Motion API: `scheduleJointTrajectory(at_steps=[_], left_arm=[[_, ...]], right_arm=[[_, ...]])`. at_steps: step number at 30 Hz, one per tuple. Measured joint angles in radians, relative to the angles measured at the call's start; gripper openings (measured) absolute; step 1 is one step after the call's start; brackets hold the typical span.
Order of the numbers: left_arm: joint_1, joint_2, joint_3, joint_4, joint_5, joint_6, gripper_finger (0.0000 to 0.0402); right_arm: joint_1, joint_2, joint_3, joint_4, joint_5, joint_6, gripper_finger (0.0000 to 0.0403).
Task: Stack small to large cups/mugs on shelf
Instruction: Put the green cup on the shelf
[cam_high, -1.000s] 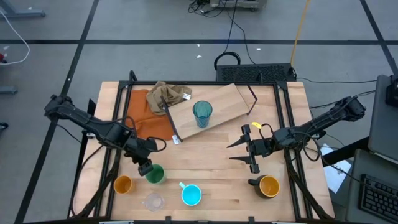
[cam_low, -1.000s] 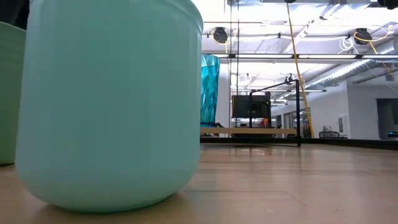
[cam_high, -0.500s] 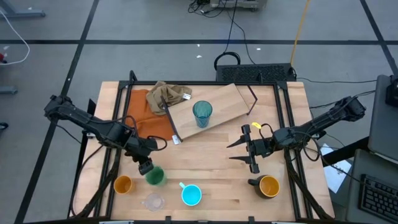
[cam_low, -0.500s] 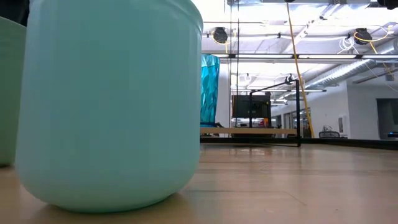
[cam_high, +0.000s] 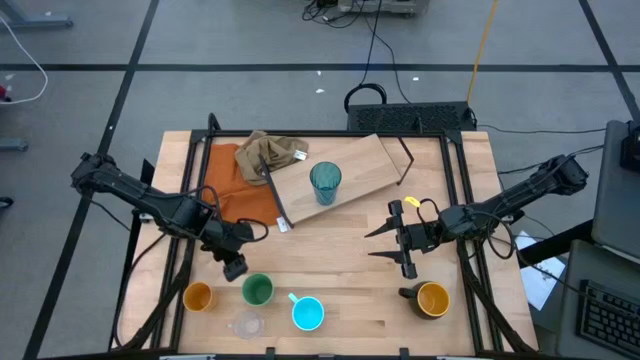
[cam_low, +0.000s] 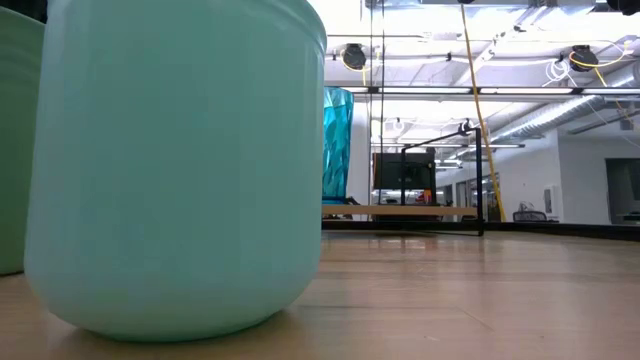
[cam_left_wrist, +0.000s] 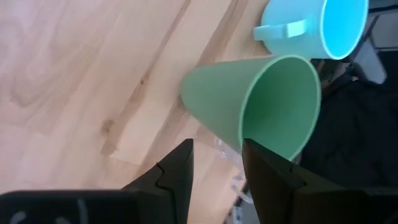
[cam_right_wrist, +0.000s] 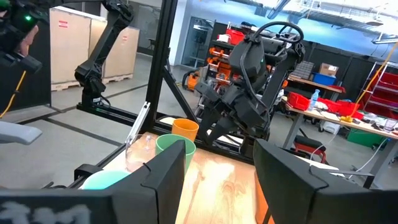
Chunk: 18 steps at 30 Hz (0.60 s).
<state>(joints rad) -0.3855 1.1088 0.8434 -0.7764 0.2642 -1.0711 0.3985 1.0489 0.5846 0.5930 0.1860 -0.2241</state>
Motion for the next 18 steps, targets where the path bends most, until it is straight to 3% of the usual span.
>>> scheduleJointTrajectory(at_steps=[5, 11, 15, 18], left_arm=[[-0.01, 0.027, 0.077, -0.045, -0.028, 0.028, 0.0136], [-0.062, 0.057, 0.271, -0.086, -0.256, 0.283, 0.0136], [-0.121, 0.052, 0.351, 0.036, -0.346, 0.494, 0.0136], [-0.152, 0.041, 0.36, 0.159, -0.399, 0.571, 0.0136]], right_arm=[[0.0, 0.0, 0.0, 0.0, 0.0, -0.002, 0.0183], [0.0, 0.0, 0.0, -0.016, 0.0, -0.005, 0.0183], [0.0, 0.0, 0.0, -0.04, 0.0, -0.005, 0.0183], [0.0, 0.0, 0.0, -0.047, 0.0, -0.005, 0.0183]])
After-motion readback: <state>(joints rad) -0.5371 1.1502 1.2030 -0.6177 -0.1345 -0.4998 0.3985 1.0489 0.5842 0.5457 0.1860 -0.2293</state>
